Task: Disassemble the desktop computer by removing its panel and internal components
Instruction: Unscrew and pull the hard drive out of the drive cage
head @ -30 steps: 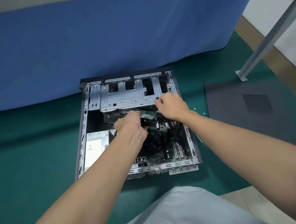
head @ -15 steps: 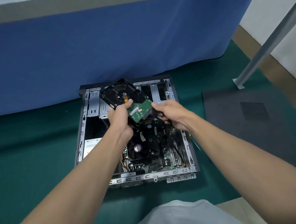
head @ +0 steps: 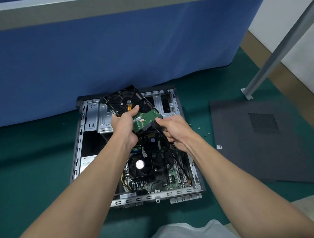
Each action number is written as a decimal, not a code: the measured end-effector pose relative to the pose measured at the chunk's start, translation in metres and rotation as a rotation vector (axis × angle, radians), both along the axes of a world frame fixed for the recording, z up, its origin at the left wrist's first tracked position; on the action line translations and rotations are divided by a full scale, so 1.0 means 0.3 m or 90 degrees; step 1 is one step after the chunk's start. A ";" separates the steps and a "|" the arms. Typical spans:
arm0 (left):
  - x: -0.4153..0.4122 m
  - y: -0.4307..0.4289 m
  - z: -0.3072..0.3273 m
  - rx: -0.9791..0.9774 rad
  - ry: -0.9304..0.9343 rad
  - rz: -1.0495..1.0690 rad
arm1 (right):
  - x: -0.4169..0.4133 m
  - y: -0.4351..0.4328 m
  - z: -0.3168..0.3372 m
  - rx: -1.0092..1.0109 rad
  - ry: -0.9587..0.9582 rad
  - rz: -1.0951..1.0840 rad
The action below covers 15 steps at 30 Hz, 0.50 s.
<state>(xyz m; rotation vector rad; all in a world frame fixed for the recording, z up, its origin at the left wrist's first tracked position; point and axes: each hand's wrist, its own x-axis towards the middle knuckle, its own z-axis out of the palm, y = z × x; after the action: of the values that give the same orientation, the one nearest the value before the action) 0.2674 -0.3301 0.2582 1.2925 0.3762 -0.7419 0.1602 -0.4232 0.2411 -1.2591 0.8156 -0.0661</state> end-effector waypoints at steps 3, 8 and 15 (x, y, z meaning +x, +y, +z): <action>0.004 -0.009 0.009 0.005 0.003 -0.028 | -0.005 -0.036 0.009 -0.014 0.018 0.042; -0.008 -0.047 0.005 0.004 -0.003 0.008 | -0.008 -0.026 0.017 -0.013 0.018 -0.040; 0.001 -0.037 0.006 -0.021 0.003 0.006 | -0.013 -0.029 0.023 0.026 -0.020 -0.007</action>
<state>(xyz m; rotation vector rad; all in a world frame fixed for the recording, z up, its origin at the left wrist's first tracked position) 0.2678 -0.3411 0.2600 1.2566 0.3727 -0.7410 0.1562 -0.4319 0.2479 -1.2117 0.7933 -0.0772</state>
